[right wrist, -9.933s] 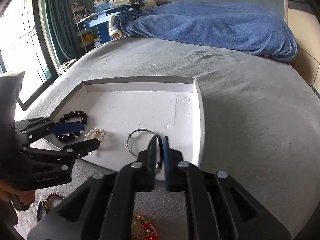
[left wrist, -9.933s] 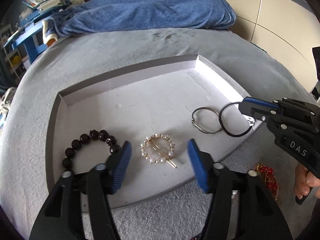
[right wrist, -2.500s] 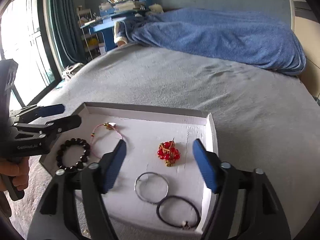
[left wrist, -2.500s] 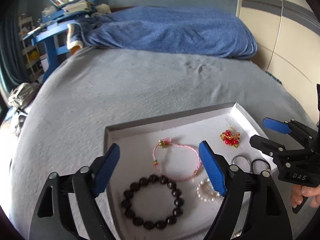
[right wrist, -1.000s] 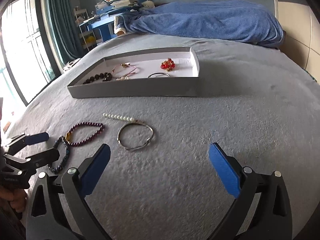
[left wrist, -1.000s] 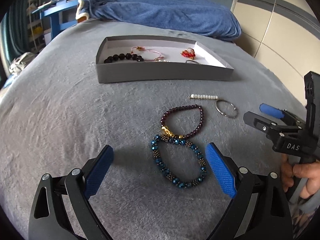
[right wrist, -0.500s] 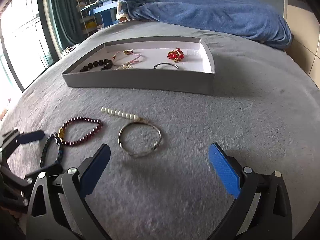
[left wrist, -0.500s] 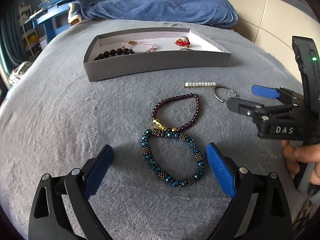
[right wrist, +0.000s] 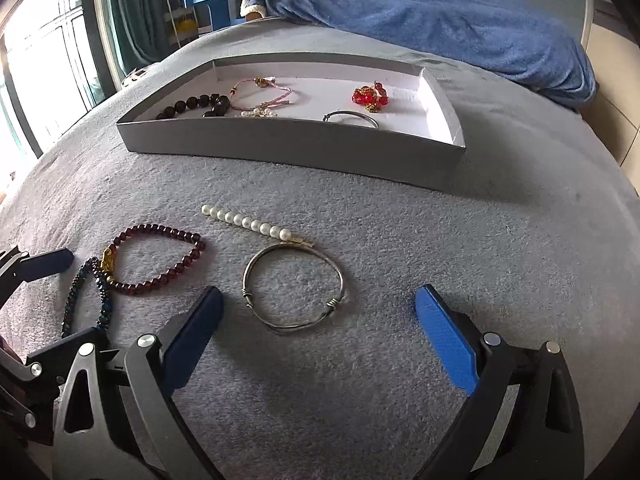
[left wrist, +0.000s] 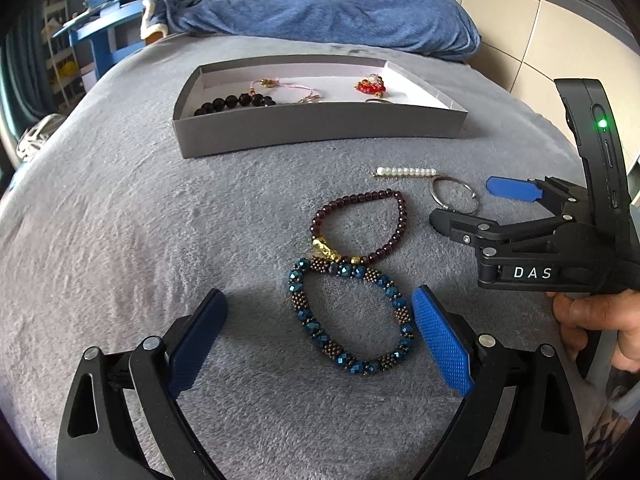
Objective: Organize jewelry
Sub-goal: 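Lower the right tool onto the silver bangle and close it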
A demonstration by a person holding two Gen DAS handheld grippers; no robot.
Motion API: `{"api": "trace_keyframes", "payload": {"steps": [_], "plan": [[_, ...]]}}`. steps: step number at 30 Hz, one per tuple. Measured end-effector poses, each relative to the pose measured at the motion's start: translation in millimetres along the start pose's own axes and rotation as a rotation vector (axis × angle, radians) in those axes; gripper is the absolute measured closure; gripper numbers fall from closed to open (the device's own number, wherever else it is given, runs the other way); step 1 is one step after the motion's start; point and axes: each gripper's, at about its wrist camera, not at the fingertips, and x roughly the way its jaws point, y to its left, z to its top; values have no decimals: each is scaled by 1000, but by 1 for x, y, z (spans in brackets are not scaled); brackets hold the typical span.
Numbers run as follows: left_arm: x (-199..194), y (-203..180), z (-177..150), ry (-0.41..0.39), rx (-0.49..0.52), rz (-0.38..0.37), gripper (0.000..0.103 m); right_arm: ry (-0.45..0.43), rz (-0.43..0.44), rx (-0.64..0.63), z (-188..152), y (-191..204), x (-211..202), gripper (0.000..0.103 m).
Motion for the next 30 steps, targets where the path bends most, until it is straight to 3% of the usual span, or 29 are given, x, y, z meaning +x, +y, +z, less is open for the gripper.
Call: {"api": "trace_keyframes", "payload": {"steps": [13,20,30], "plan": [[3,-3,0,11,15,13,9,-19,58,-17,-4,4,-6,32],[3,-3,0,7,11,8,9,-52,90,-22,-8,6,-13,54],[-5,10,-1,-26,-58,-49,16,-98,135,67,-13,-11,-23,54]]}}
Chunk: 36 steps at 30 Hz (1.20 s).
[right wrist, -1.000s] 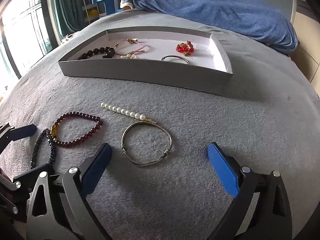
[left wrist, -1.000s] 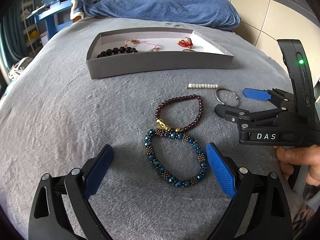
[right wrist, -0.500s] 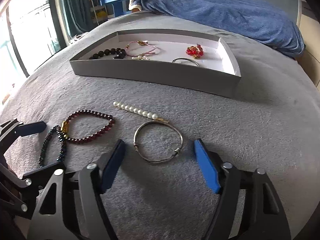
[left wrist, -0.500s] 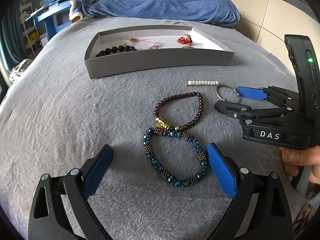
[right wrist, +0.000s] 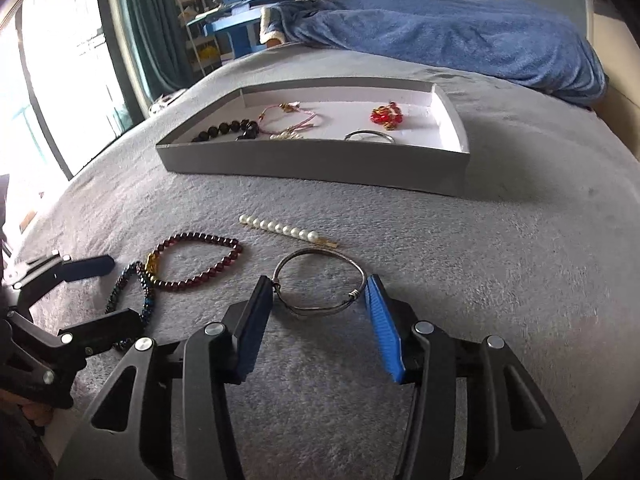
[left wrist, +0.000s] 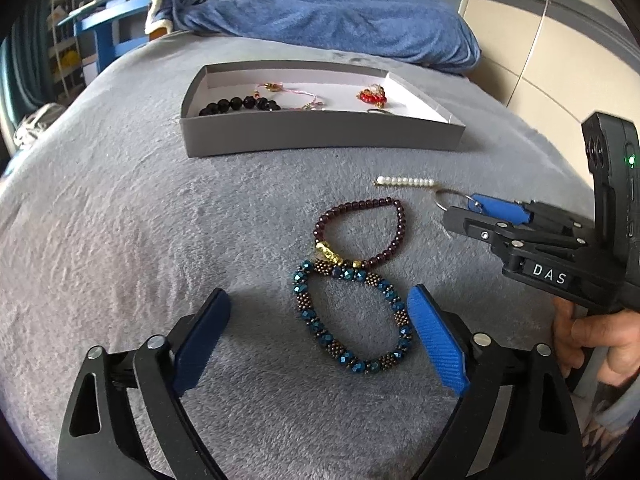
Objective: Organize jewelry
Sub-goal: 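Lower the right tool onto the silver bangle and close it, then lower the left tool onto the blue faceted bead bracelet and close it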
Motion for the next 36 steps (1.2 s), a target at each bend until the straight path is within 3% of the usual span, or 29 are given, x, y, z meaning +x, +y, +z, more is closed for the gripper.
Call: {"api": "trace_keyframes", "payload": {"steps": [4,9,16,19,24,25,36], "plan": [[0,0,-1,2,-5,3,21,-12,15,52,0,-10,-3,54],[-3,3,-4,1,-19,12,38,-12,11,66,-1,-11,-4,54],[-6,1,-7,2,-1,14,46,-6,8,66,-1,-10,-3,54],[-6,0,-8,4,11,16,59,-2,7,65,-1,-10,-3,54],[-7,-5,-10,-4,38,10,93,-3,6,64,-2,-10,-3,54],[-8,-6,-11,-5,47,4,95,-3,6,64,-1,-11,-2,54],[-12,-8,-12,-15,52,-41,95,17,6,65,0,-11,0,54]]}}
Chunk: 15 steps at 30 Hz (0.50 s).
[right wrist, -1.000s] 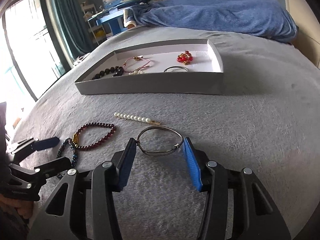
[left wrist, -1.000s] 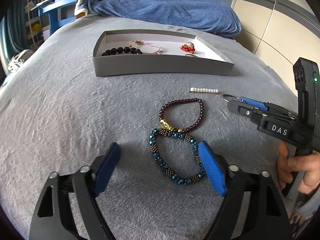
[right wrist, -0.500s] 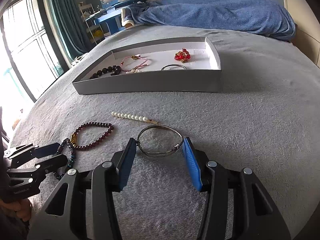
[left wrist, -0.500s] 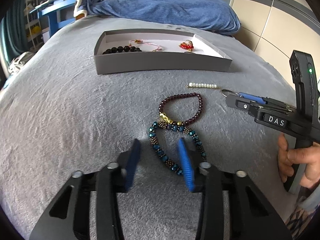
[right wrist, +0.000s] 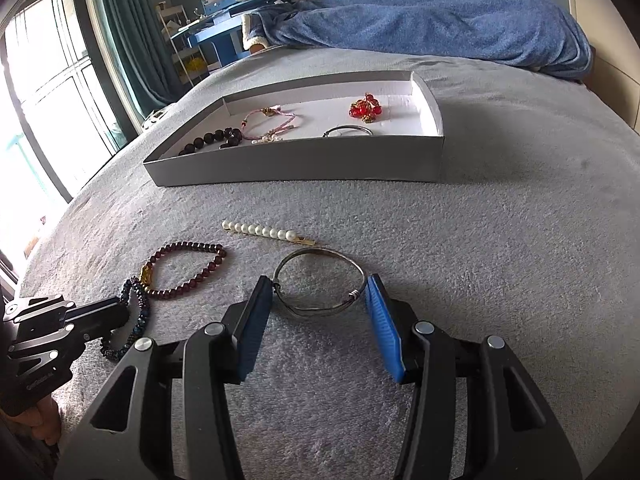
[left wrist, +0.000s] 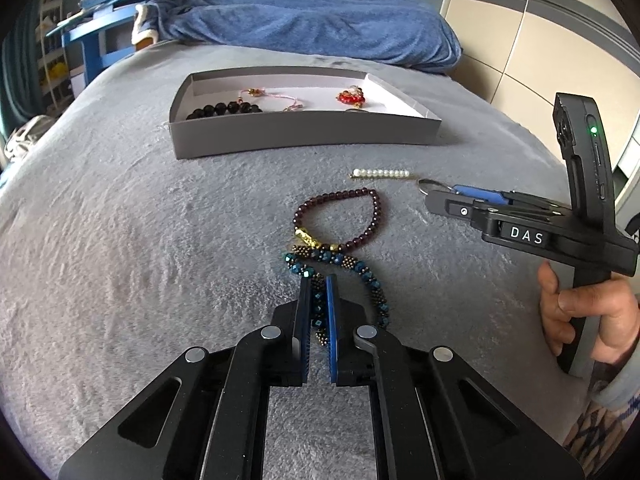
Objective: Organize jewelry
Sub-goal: 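Lower the left tool onto the blue faceted bead bracelet and close it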
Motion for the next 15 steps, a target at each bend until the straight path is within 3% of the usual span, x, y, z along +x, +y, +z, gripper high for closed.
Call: {"api": "trace_keyframes", "payload": {"steps": [4,9,13,15], "plan": [[2,-1,0,12,1,-2,95,16,-6,-13,1,2,4,51],[6,-2,1,26,5,3,95,43,-33,-62,6,11,13,39],[7,-2,1,29,6,5,95,43,-42,-64,6,11,15,40],[7,-2,1,26,6,5,95,35,-45,-53,5,8,14,48]]}}
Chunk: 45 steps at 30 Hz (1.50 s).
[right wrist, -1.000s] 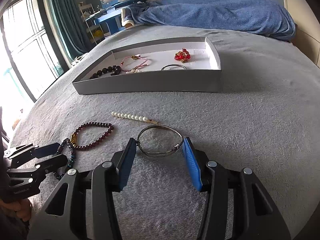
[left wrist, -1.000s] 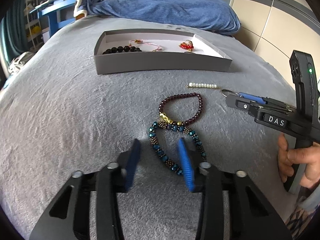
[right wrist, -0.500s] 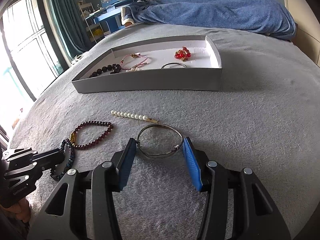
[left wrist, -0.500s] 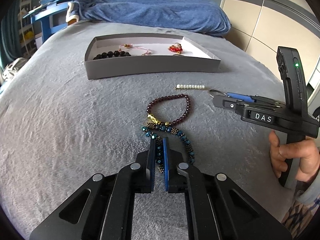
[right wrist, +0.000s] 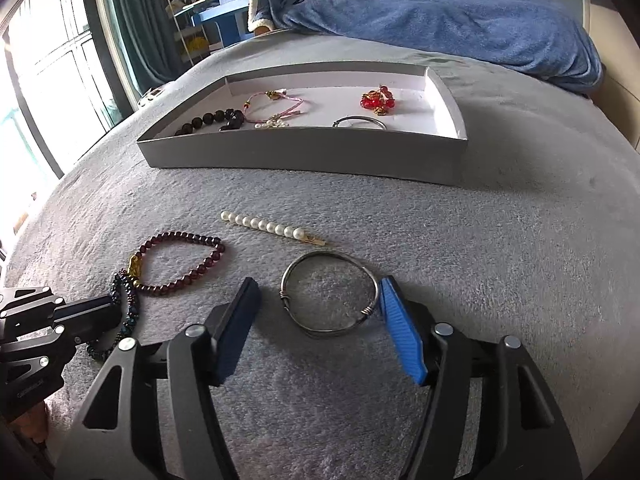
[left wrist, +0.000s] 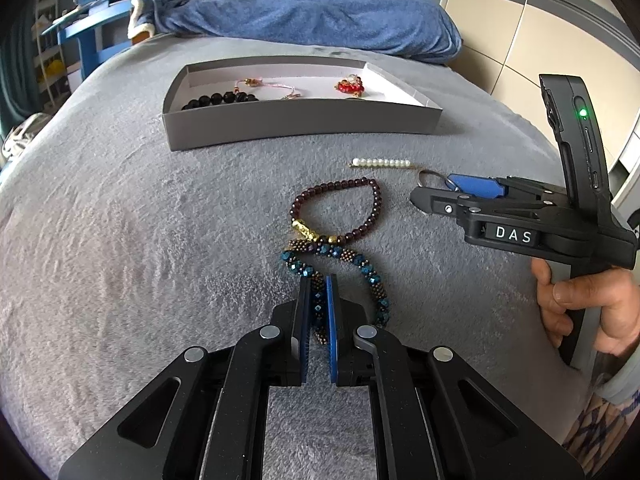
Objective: Organize jewelry
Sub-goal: 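Lower the left tool onto the blue faceted bead bracelet and close it, then carry the blue bead bracelet and silver bangle into the tray and open both tools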
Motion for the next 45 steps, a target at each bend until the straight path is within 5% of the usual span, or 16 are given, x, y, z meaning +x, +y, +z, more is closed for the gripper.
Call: {"api": "trace_keyframes", "payload": {"steps": [21,45], "plan": [[-20,-5,13,-67,11,-43,96,-91,39,31,-5,-1,-25,54],[-47,21,97,-227,0,-71,96,-123,60,56,17,-3,-27,54]]}}
